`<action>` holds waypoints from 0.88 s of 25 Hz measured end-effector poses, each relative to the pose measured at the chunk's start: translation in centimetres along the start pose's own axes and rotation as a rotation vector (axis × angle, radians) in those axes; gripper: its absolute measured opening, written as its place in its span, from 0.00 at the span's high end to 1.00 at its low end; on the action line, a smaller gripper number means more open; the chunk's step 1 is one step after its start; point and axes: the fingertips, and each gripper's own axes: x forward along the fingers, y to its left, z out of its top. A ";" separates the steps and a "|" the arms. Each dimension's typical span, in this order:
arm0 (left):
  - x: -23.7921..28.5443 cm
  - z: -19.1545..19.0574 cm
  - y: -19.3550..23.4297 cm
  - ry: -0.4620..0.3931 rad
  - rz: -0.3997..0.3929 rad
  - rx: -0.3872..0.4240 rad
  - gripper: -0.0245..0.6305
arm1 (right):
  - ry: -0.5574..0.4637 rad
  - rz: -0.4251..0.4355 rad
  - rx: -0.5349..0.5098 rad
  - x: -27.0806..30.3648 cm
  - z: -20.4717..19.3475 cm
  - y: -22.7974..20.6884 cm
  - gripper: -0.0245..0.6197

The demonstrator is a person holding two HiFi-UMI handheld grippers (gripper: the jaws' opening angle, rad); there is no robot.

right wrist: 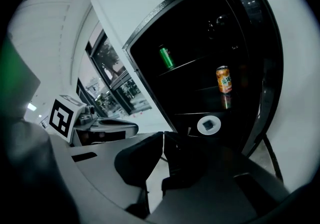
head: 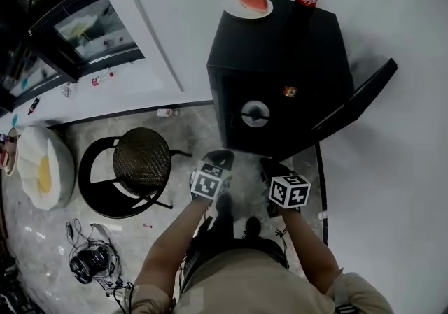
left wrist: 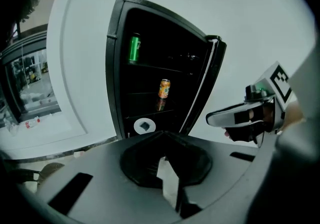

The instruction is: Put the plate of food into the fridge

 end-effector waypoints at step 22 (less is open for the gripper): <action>-2.8 3.4 -7.0 -0.108 0.092 0.189 0.95 | -0.088 0.016 -0.317 -9.5 2.3 0.9 0.93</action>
